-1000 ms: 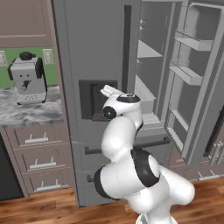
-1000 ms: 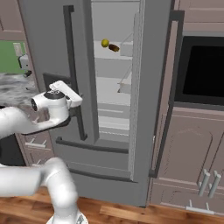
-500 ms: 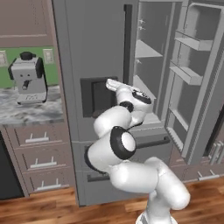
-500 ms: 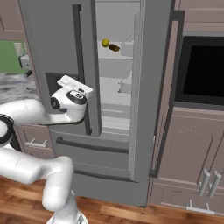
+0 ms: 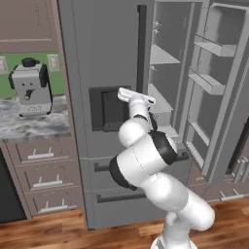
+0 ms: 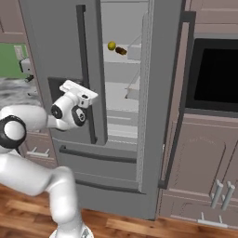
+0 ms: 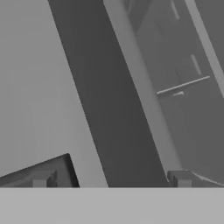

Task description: Place the sweet potato in the correct fridge rack based on whether it is a fruit or vegetable. Finally, close the fridge door.

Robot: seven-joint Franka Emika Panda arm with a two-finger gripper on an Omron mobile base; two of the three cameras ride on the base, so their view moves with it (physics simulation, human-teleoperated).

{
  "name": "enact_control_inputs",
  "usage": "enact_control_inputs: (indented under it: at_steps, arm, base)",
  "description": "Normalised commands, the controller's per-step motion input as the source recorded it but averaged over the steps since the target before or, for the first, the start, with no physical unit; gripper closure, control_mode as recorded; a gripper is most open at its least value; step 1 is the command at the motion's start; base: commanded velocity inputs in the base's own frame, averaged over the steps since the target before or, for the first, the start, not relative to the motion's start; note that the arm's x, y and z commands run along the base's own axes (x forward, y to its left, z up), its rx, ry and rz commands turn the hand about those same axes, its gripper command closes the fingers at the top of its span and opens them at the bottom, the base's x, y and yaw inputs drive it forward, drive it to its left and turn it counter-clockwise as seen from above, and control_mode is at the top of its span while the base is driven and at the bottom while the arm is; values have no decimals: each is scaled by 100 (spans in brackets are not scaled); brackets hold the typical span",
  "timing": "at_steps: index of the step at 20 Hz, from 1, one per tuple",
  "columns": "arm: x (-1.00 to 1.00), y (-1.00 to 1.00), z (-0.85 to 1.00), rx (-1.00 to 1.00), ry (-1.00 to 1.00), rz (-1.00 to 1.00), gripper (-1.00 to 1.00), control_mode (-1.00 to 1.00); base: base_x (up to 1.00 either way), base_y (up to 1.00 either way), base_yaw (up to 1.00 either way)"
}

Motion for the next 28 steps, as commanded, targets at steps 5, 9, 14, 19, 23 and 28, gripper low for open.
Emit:
enact_control_inputs:
  at_steps: [5, 9, 14, 19, 23, 28]
  arm:
    - [-20, 13, 100, 0, 0, 0, -100, -100]
    - [-47, 1, 100, 0, 6, -1, -100, -100]
    - [-94, -8, 100, 0, 15, -2, -100, -100]
    - [-100, -23, 70, 0, 23, 0, -100, -100]
    - [-100, -23, 49, -1, 29, 0, -100, -100]
    - [-100, -8, -20, -13, 24, 7, -100, -100]
  base:
    - [0, 0, 0]
    - [0, 0, 0]
    - [0, 0, 0]
    - [0, 0, 0]
    - [0, 0, 0]
    - [0, 0, 0]
